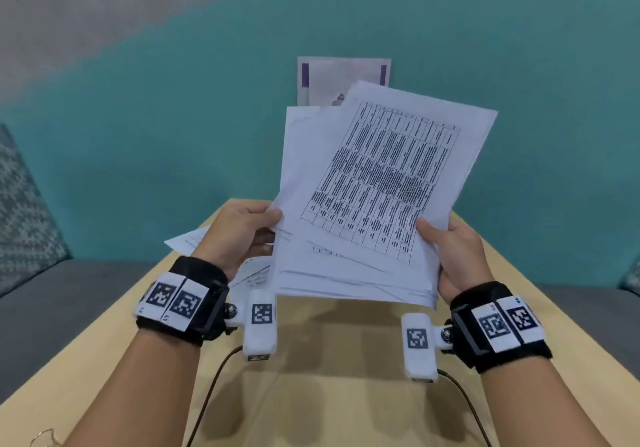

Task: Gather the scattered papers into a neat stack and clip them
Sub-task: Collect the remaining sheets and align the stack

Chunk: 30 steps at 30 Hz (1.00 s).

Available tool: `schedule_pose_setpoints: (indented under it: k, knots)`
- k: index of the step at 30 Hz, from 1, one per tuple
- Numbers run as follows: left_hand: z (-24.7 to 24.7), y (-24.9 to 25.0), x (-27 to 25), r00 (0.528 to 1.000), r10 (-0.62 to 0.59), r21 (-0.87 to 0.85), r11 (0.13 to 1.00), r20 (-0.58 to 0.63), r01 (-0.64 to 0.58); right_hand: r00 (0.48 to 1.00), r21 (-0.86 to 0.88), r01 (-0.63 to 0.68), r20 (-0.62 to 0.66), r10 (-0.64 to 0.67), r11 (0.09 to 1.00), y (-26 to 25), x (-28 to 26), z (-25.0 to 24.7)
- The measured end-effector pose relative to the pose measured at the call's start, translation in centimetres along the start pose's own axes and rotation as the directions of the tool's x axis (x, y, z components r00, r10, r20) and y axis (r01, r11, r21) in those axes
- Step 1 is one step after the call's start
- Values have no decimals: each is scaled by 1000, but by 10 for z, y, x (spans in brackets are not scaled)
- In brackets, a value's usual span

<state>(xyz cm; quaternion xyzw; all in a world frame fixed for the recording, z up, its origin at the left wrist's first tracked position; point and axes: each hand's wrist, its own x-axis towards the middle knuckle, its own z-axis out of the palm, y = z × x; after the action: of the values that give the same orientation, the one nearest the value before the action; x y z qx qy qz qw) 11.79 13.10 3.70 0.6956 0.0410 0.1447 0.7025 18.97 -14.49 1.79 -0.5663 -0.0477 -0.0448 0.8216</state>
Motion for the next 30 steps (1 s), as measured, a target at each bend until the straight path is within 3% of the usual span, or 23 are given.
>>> schedule_pose_setpoints:
  k: [5,10,16,24,30]
  knots:
    - [1,1,-3,999,24,55,998,-24,-23,998,-12,18,-52,-18,1000,4,3,2]
    - [0,2,-4,998,-63,106,992,-21,65,992,40,35,-121,-30,999,7,4,3]
    - [-1,-1,-5,996,-92,215,973,11,87,983,-9,81,-166,-81,997,9,7,0]
    - [-7,7,-3,998,-55,31,998,-7,55,991,-99,46,132,-33,994,7,2,-4]
    - [-6,5,0,988,99,46,994,-115,-95,978,-194,164,157,-135,967,0,-5,5]
